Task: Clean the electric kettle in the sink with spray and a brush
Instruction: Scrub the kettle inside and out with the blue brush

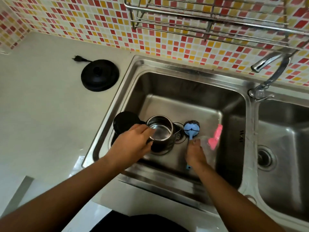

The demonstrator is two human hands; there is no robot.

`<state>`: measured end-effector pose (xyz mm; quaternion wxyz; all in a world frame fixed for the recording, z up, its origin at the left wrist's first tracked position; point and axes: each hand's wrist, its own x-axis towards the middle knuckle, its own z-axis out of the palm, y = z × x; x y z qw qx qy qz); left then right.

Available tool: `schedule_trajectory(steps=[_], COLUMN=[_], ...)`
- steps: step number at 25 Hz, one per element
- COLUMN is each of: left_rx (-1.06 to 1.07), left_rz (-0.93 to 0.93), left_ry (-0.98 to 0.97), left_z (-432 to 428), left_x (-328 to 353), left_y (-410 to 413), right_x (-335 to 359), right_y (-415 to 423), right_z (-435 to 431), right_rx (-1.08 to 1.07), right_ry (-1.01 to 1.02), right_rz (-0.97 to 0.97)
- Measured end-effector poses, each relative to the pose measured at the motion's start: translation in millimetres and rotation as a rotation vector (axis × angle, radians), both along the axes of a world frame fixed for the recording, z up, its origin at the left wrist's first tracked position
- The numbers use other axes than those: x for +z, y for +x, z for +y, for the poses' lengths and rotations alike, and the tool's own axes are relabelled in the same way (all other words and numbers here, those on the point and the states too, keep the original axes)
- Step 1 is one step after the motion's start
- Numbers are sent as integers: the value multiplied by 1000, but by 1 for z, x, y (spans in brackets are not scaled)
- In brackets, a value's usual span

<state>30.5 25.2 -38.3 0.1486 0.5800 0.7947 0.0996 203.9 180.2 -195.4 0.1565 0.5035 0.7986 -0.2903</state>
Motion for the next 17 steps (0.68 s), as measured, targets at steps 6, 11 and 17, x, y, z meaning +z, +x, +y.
schedule_trajectory(steps=[6, 11, 17], left_rx=[-103, -108, -85], left_rz=[482, 434, 462], left_ry=[-532, -509, -503], left_z=[28, 35, 37], left_x=[-12, -17, -20], left_y=[-44, -55, -51], right_x=[-24, -29, -25], right_y=[-22, -27, -28], right_z=[-10, -16, -10], right_rx=[-79, 22, 49], right_ry=[258, 335, 324], right_rz=[-59, -182, -245])
